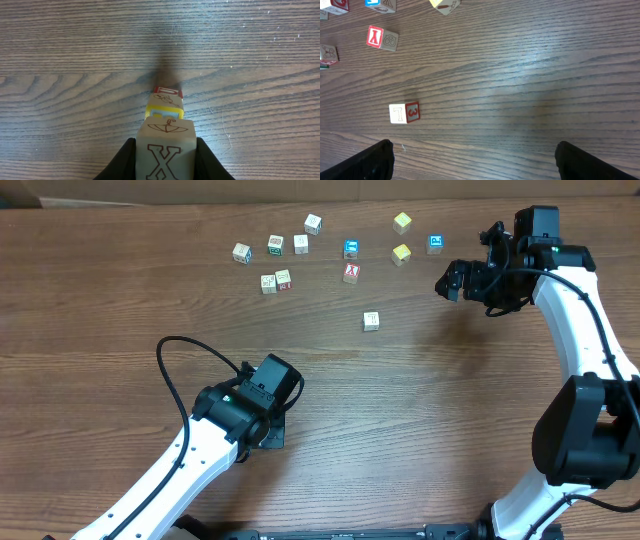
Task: Form a tower
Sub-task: 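Lower the white X block onto the yellow S block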
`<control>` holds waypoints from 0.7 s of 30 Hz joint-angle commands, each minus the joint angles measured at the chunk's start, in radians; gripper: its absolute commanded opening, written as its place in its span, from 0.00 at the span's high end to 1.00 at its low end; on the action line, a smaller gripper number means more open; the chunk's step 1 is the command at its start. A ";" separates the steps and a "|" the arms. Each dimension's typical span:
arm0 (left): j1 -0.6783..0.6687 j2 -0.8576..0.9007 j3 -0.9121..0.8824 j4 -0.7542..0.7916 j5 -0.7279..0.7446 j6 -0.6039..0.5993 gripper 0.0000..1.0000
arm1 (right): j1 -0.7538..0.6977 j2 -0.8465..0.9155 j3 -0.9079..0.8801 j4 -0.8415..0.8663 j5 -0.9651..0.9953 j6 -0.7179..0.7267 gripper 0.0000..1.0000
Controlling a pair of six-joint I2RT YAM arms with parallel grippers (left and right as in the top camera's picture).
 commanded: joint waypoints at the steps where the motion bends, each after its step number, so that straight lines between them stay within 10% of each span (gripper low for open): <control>1: -0.007 0.007 -0.008 0.003 -0.021 -0.005 0.88 | 0.000 -0.027 0.021 0.005 -0.001 0.004 0.00; 21: -0.007 0.008 -0.026 0.023 -0.031 0.033 0.89 | 0.000 -0.027 0.021 0.005 -0.001 0.004 0.00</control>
